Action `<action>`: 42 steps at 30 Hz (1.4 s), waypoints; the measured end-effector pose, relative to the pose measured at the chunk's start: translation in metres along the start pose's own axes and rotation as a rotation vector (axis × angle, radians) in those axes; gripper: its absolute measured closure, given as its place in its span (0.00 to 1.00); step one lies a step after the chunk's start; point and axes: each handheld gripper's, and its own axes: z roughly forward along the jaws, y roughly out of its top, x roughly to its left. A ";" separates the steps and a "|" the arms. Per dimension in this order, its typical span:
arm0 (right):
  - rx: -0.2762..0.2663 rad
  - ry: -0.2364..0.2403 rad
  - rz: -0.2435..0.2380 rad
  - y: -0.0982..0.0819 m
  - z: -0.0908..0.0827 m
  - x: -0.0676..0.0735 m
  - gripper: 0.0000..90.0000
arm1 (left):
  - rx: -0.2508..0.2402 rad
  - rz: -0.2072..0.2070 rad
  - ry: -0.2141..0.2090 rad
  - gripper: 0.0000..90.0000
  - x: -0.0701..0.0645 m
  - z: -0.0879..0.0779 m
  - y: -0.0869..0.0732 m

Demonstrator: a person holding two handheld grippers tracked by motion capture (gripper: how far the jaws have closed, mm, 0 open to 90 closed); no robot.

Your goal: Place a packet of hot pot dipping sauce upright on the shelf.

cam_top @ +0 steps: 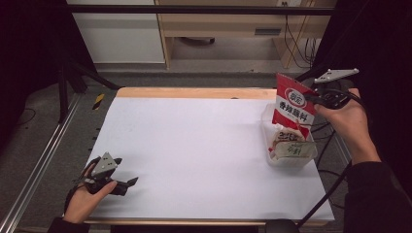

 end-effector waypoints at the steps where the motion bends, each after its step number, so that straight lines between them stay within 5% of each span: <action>1: -0.001 0.002 -0.002 0.000 0.001 0.000 1.00 | 0.000 0.000 0.000 0.07 0.000 0.000 0.000; 20: -0.020 0.025 -0.021 0.014 0.022 0.008 1.00 | 0.005 0.001 -0.002 0.08 -0.001 0.001 0.000; 42: -0.050 0.043 0.043 -0.008 0.035 0.002 1.00 | 0.011 0.001 -0.005 0.08 -0.002 0.002 -0.001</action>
